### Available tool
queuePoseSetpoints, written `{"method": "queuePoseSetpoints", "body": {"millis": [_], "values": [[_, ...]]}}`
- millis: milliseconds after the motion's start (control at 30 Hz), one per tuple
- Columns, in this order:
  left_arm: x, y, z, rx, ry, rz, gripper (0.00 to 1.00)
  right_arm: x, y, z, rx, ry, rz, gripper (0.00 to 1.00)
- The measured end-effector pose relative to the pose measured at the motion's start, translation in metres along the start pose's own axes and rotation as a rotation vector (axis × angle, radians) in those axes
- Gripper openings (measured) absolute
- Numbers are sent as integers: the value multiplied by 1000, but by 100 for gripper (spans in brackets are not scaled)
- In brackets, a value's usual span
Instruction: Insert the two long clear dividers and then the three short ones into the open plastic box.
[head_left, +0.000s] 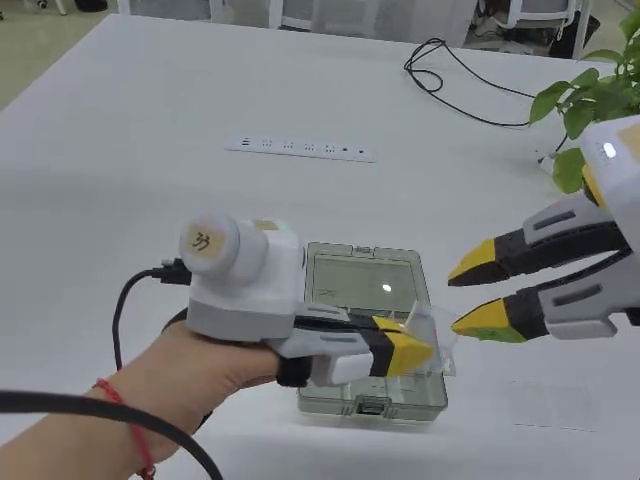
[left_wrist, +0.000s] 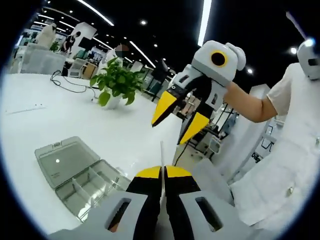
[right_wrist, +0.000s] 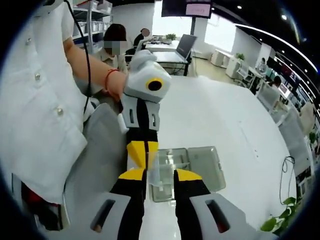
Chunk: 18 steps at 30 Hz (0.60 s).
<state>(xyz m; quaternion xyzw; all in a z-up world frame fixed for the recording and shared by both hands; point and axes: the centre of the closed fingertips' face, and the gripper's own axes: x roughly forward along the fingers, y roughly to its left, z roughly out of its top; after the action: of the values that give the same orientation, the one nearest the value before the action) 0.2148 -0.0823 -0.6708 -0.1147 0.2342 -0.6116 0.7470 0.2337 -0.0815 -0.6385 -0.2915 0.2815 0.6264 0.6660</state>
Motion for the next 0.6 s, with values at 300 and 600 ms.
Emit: {"method": "queuePoseSetpoints", "body": {"millis": [300, 600], "values": [[-1, -15, 0, 88, 8, -68, 0, 4, 26, 2, 29, -1, 170, 17], [-2, -23, 0, 125, 2, -99, 0, 9, 39, 4, 32, -5, 229, 13]]}}
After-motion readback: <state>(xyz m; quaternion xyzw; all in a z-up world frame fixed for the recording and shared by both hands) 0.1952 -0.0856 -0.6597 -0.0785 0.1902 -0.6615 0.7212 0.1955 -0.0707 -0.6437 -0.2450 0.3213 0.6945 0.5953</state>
